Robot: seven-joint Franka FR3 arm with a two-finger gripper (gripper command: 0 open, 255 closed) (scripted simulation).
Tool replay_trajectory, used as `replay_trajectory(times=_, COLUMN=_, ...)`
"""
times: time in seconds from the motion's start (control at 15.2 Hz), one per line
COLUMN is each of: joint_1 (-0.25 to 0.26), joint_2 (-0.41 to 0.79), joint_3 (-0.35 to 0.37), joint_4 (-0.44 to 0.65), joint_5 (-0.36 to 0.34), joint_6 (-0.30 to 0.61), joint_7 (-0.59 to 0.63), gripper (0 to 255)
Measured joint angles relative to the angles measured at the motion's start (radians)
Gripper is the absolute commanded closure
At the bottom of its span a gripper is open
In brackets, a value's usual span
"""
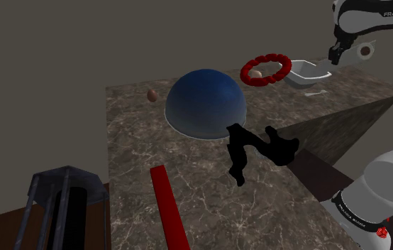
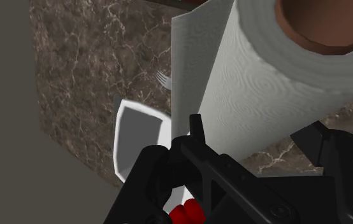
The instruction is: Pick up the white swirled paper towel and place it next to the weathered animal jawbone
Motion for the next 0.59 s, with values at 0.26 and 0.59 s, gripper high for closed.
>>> replay_trajectory(times=0.26, joint_1=0.027, joint_2=-0.084, joint_3=0.067, joint_4=-0.062, joint_5=0.029, joint_6=-0.065, joint_7=0.055, gripper=255)
replay_trajectory(times=0.59, joint_1=0.071, joint_2=-0.170, joint_3=0.165, joint_4=-0.103, joint_5=0.090, joint_6=-0.165, joint_7=0.124, gripper=255)
